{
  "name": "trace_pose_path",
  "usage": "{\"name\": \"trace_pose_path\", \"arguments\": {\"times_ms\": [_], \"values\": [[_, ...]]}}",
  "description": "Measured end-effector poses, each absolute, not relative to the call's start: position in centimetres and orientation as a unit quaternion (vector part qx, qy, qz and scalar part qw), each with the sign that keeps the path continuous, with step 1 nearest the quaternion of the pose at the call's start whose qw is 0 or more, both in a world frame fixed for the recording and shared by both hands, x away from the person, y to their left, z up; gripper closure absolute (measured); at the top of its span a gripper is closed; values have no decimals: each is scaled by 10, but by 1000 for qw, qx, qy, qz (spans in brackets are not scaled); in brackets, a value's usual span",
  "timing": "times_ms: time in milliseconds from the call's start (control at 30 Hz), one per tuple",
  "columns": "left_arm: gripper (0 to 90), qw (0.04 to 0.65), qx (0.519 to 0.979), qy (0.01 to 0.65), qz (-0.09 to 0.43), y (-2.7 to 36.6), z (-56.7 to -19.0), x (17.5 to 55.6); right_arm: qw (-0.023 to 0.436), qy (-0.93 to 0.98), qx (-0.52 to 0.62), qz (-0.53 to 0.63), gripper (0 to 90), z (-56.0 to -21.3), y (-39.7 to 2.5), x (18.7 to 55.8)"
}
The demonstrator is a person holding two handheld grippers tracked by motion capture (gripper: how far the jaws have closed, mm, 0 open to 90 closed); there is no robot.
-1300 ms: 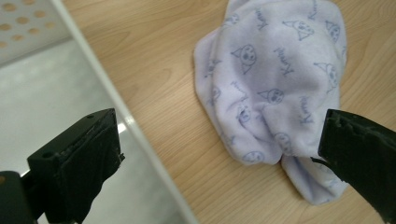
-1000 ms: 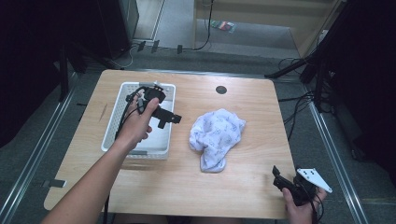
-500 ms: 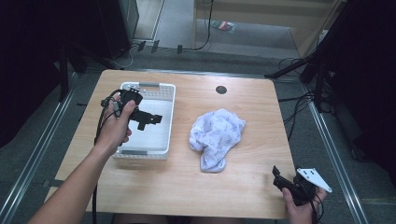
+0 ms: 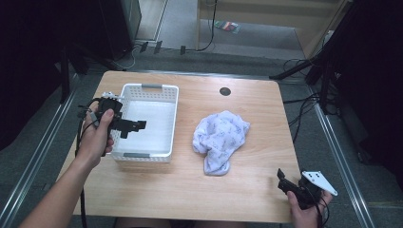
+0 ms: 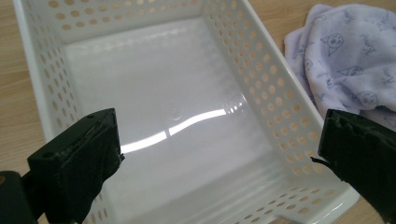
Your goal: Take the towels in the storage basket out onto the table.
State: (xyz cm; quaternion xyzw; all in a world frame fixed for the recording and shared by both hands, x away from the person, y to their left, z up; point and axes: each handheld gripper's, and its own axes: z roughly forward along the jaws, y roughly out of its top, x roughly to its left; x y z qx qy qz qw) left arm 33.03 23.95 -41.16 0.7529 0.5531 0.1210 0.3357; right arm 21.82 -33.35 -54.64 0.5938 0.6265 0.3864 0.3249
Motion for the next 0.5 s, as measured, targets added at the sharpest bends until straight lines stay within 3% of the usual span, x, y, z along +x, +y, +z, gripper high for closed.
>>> {"name": "trace_pose_path", "arguments": {"times_ms": [500], "values": [[0, 371, 713, 578, 142, 299, -429, 301, 327, 627, 593, 385, 130, -546, -334, 218]]}}
